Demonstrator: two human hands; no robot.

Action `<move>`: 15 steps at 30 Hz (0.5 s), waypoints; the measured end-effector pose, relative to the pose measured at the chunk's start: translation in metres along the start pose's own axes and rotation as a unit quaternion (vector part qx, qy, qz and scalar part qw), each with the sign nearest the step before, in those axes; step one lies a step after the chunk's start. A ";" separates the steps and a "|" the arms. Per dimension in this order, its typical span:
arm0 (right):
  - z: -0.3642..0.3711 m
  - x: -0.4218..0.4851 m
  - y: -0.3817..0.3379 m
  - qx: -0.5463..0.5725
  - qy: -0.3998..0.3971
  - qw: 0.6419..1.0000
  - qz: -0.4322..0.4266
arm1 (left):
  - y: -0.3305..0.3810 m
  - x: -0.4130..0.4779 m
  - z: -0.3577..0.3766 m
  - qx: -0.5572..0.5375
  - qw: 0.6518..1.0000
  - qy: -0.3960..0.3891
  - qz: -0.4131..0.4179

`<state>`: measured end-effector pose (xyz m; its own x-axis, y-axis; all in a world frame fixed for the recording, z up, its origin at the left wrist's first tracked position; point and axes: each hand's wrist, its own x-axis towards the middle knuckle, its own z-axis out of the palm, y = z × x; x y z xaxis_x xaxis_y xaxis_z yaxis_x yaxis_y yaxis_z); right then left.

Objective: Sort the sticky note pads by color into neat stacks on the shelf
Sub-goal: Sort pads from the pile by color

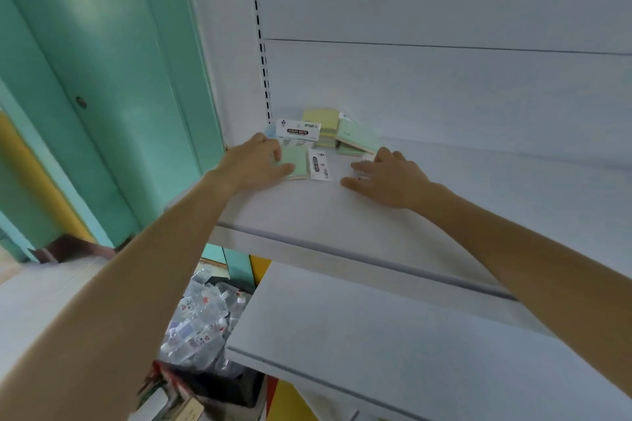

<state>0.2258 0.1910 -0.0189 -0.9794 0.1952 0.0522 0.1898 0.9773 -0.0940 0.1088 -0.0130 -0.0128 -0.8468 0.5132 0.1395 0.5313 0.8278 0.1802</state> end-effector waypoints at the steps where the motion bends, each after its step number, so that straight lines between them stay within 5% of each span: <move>1: 0.000 -0.003 0.000 0.002 -0.004 1.000 0.002 | -0.001 0.000 -0.001 -0.004 1.000 0.000 0.011; 11: -0.013 -0.012 0.020 0.033 -0.014 0.990 0.134 | 0.003 0.007 -0.005 0.006 0.999 -0.053 0.011; 15: -0.023 -0.013 0.022 -0.002 -0.023 0.995 0.102 | 0.010 0.009 -0.011 -0.052 0.995 -0.084 0.007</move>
<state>0.2443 0.2121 0.0013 -0.9226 0.3855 -0.0133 0.3851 0.9182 -0.0930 0.1067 -0.0020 0.0007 -0.8262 0.5630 -0.0209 0.5358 0.7966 0.2798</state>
